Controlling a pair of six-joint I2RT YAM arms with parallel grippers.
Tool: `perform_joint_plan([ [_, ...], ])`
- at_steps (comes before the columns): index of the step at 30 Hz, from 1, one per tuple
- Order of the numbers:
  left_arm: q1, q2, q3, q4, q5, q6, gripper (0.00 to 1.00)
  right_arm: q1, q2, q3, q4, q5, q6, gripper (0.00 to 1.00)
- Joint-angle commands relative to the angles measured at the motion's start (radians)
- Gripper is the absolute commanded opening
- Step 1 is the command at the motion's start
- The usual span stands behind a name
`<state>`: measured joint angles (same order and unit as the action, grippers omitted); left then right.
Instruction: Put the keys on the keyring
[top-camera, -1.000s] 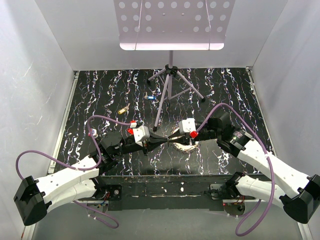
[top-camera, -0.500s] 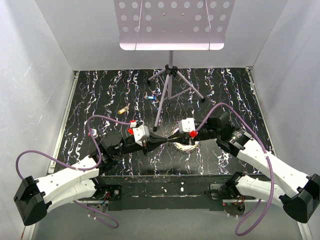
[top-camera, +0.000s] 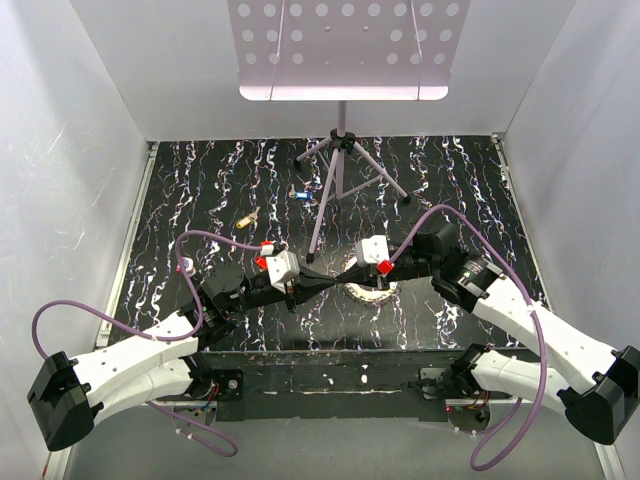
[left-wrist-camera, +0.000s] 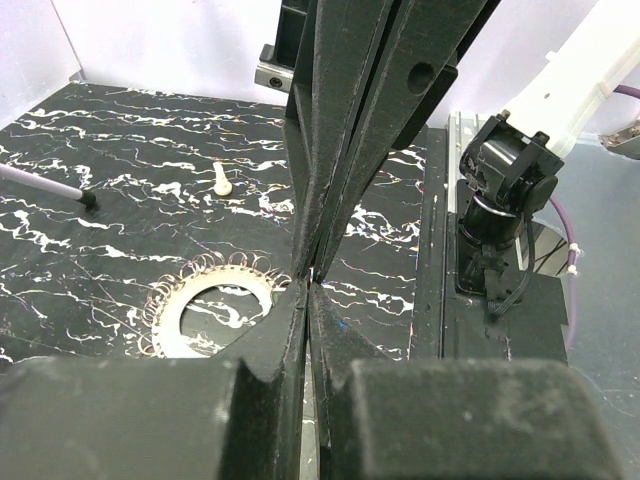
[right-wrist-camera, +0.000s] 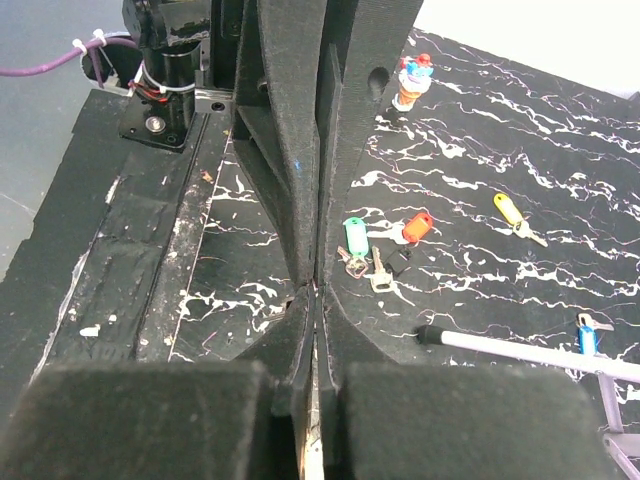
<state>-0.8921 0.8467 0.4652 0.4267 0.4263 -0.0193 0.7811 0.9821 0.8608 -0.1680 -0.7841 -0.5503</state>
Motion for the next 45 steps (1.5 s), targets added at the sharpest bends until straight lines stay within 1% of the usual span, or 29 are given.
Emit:
perform_joint_plan([
  [1,0.002,-0.024,-0.010,0.017,-0.018,-0.002,0.00,0.007,-0.002,0.046,-0.008,-0.030,-0.013,0.01],
  [8,0.002,-0.049,-0.016,0.011,-0.060,-0.011,0.00,0.007,0.000,0.063,-0.051,-0.040,-0.028,0.01],
  [9,0.002,-0.057,-0.016,0.000,-0.073,-0.011,0.05,0.009,0.000,0.066,-0.060,-0.037,-0.027,0.01],
  [10,0.001,-0.069,-0.016,-0.015,-0.089,-0.010,0.17,0.007,0.000,0.067,-0.062,-0.034,-0.019,0.01],
  [11,0.002,-0.092,-0.017,-0.037,-0.106,-0.008,0.33,0.006,-0.002,0.070,-0.067,-0.029,-0.014,0.01],
  [13,0.002,-0.132,-0.020,-0.077,-0.144,0.002,0.43,0.004,-0.003,0.076,-0.079,-0.018,-0.002,0.01],
  [15,0.001,-0.178,-0.030,-0.109,-0.182,0.005,0.56,0.001,-0.006,0.076,-0.084,-0.017,0.015,0.01],
  [19,0.005,-0.241,-0.043,-0.160,-0.218,0.001,0.60,0.001,-0.014,0.078,-0.084,-0.012,0.047,0.01],
  [26,0.005,-0.247,-0.048,-0.190,-0.251,-0.066,0.61,-0.022,-0.025,0.075,-0.079,0.025,0.160,0.01],
  [27,0.004,-0.247,-0.049,-0.193,-0.264,-0.083,0.64,-0.028,-0.028,0.073,-0.080,0.032,0.180,0.01],
  [28,0.005,-0.248,-0.050,-0.206,-0.291,-0.121,0.71,-0.043,-0.034,0.070,-0.085,0.042,0.203,0.01],
  [29,0.005,-0.250,-0.050,-0.227,-0.313,-0.152,0.74,-0.060,-0.040,0.070,-0.088,0.045,0.220,0.01],
  [31,0.005,-0.264,-0.057,-0.250,-0.331,-0.194,0.75,-0.106,-0.055,0.064,-0.106,0.054,0.262,0.01],
  [33,0.005,-0.276,-0.068,-0.278,-0.363,-0.244,0.82,-0.160,-0.068,0.064,-0.139,0.054,0.288,0.01],
  [36,0.005,-0.299,-0.083,-0.313,-0.412,-0.316,0.98,-0.256,-0.066,0.078,-0.221,0.048,0.308,0.01],
  [37,0.004,-0.304,-0.086,-0.324,-0.446,-0.330,0.98,-0.291,-0.063,0.083,-0.246,0.039,0.311,0.01],
  [40,0.005,-0.304,-0.086,-0.339,-0.449,-0.363,0.98,-0.364,-0.063,0.092,-0.298,0.023,0.312,0.01],
  [45,0.005,-0.246,-0.042,-0.417,-0.455,-0.429,0.98,-0.431,-0.072,0.104,-0.402,0.011,0.270,0.01],
])
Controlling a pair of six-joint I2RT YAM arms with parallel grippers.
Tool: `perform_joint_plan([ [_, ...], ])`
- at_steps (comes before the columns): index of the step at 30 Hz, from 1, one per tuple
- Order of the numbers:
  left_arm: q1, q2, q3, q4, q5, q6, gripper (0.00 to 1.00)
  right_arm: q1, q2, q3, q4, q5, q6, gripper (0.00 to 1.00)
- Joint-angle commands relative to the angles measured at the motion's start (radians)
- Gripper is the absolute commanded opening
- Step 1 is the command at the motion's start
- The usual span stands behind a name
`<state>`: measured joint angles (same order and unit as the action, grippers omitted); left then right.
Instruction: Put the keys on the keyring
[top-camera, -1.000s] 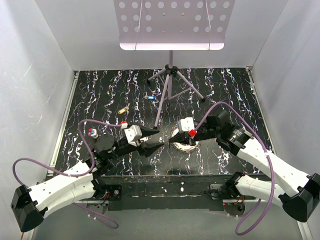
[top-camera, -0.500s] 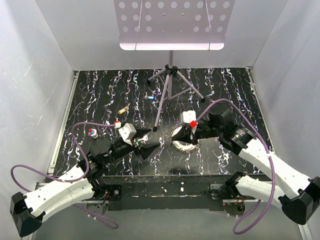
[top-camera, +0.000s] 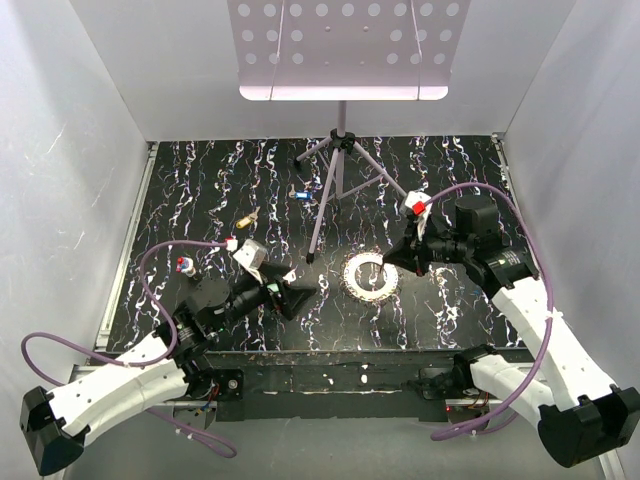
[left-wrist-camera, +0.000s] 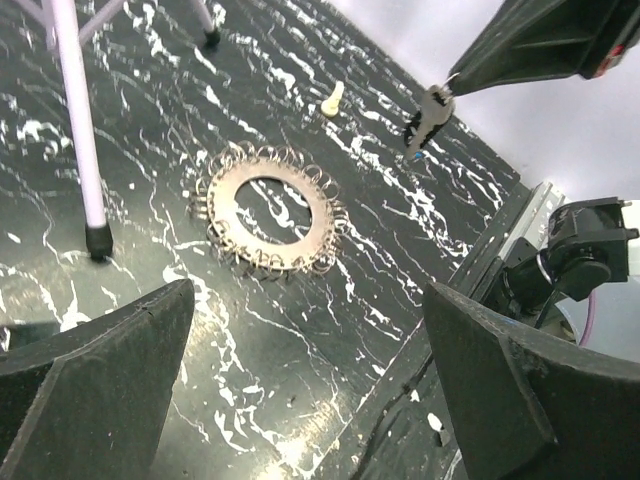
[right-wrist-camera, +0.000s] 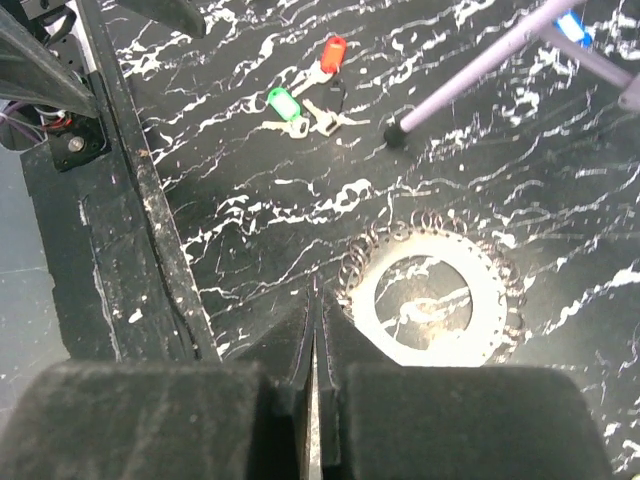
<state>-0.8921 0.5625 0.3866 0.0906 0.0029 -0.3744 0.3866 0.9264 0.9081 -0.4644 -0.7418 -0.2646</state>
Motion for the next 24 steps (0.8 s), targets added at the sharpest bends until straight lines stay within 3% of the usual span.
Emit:
perform_joint_plan([
  [1,0.004,0.057,0.050,-0.086,-0.034,-0.086,0.98,-0.046,-0.020,0.061,-0.134,-0.033,-0.027,0.01],
  [5,0.005,0.114,0.081,-0.157,-0.026,-0.130,0.98,-0.086,-0.017,0.094,-0.256,-0.047,-0.083,0.01],
  [15,0.005,0.131,0.048,-0.121,-0.003,-0.230,0.98,-0.181,0.043,0.172,-0.522,-0.057,-0.223,0.01],
  [22,0.005,0.117,0.018,-0.097,-0.003,-0.267,0.98,-0.248,0.094,0.219,-0.562,-0.110,-0.255,0.01],
  [24,0.005,0.117,0.014,-0.098,-0.003,-0.271,0.98,-0.258,0.080,0.186,-0.505,-0.131,-0.223,0.01],
])
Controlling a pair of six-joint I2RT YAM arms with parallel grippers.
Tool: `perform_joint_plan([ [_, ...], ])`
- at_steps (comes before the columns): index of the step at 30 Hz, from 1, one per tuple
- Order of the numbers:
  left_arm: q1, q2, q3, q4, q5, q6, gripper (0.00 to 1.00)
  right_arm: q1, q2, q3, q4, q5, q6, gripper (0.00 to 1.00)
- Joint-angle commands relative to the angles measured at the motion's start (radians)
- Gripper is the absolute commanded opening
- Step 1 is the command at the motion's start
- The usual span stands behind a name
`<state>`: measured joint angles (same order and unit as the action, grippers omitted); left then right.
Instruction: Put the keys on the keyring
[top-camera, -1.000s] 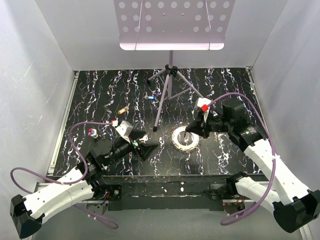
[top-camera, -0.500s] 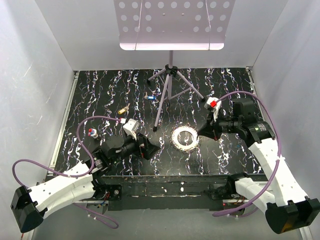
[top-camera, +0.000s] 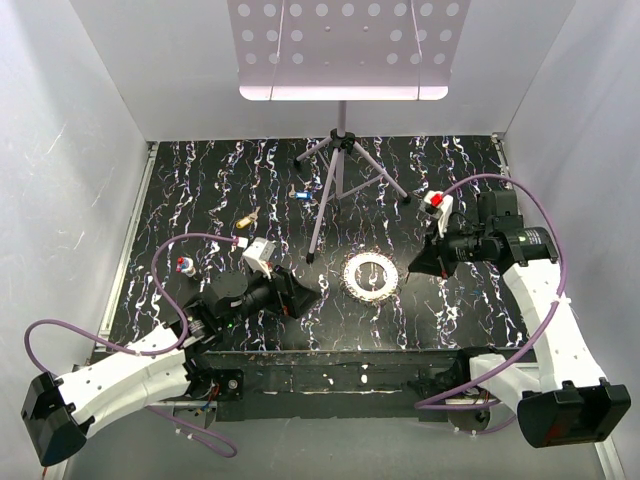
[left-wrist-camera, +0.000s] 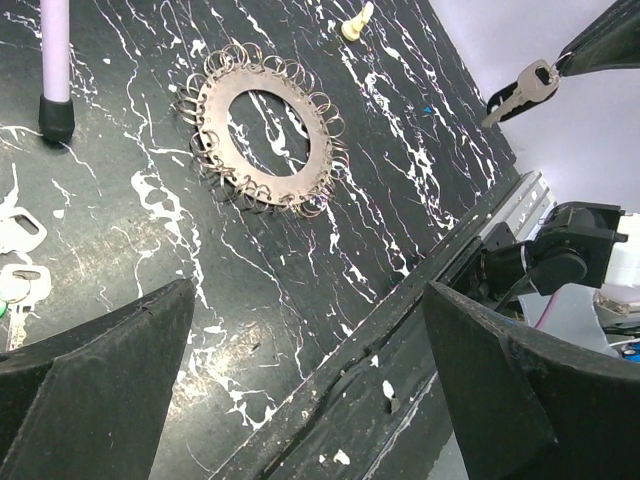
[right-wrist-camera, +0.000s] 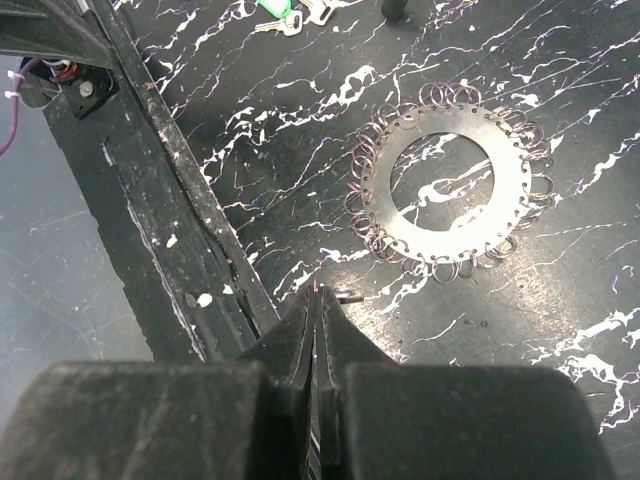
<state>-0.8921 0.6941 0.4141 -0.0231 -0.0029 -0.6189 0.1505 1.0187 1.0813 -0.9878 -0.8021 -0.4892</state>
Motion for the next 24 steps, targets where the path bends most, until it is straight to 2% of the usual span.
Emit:
perform_joint_plan([
  [1,0.005,-0.013,-0.015,0.017,0.003,-0.028,0.98,-0.026,-0.028,-0.015,0.053,-0.078,0.021,0.01],
  [5,0.005,-0.001,-0.015,0.015,0.003,-0.041,0.98,-0.061,-0.103,-0.130,0.202,-0.126,0.063,0.01],
  [9,0.005,0.033,-0.021,0.017,0.000,-0.062,0.98,-0.115,-0.132,-0.188,0.253,-0.155,0.057,0.01],
  [13,0.005,0.074,-0.032,0.100,0.003,-0.079,0.98,-0.196,-0.137,-0.253,0.331,-0.245,0.083,0.01],
  [16,0.005,0.105,-0.032,0.135,0.058,-0.073,0.98,-0.255,-0.121,-0.300,0.397,-0.310,0.113,0.01],
  [24,0.005,0.200,-0.043,0.229,0.081,-0.099,0.98,-0.325,-0.144,-0.323,0.406,-0.322,0.112,0.01],
])
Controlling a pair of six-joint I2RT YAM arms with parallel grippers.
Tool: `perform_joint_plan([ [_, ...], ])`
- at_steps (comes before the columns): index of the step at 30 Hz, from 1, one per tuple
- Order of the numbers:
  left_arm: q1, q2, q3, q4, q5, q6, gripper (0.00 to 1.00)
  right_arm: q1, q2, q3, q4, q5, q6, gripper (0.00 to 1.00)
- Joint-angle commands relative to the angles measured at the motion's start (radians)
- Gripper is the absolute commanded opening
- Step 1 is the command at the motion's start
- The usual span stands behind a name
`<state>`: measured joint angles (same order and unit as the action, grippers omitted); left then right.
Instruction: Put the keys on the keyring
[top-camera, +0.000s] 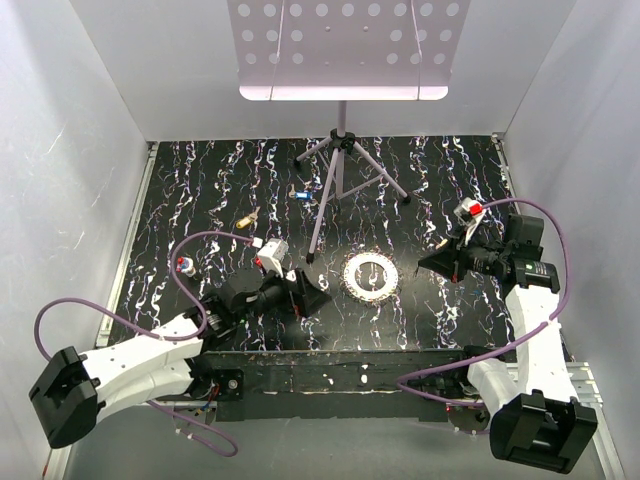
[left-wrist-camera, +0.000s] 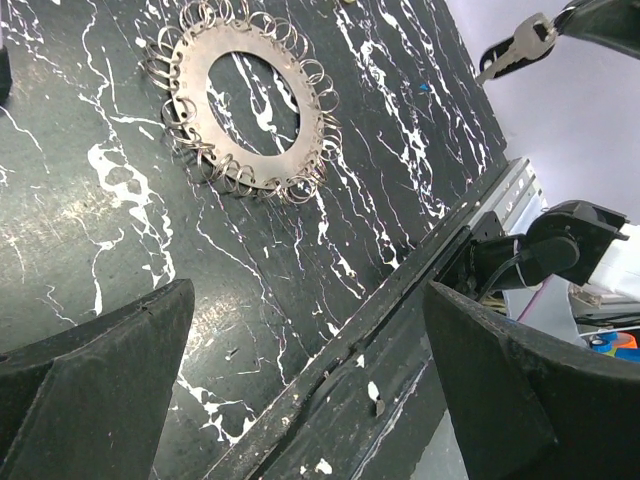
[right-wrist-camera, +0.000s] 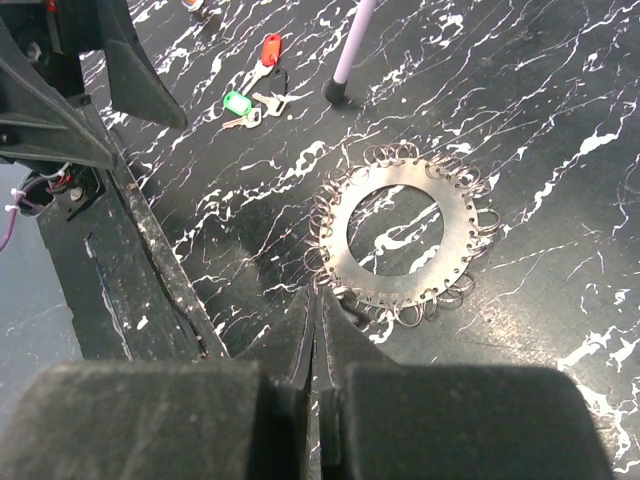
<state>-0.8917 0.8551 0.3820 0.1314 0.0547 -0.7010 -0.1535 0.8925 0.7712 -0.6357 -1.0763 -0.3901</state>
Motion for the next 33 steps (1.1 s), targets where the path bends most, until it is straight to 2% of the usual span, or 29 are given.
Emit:
perform_joint_plan([
  [1,0.005,0.059,-0.005,0.077,0.030,-0.017,0.98,-0.026,-0.017,-0.013,0.057,-0.045,0.013,0.01],
  [14,0.005,0.234,0.092,0.074,0.063,0.026,0.98,-0.044,-0.009,-0.009,0.057,-0.022,0.010,0.01],
  [33,0.005,0.361,0.116,0.114,0.108,0.037,0.98,-0.046,0.002,0.000,0.048,-0.014,0.000,0.01],
])
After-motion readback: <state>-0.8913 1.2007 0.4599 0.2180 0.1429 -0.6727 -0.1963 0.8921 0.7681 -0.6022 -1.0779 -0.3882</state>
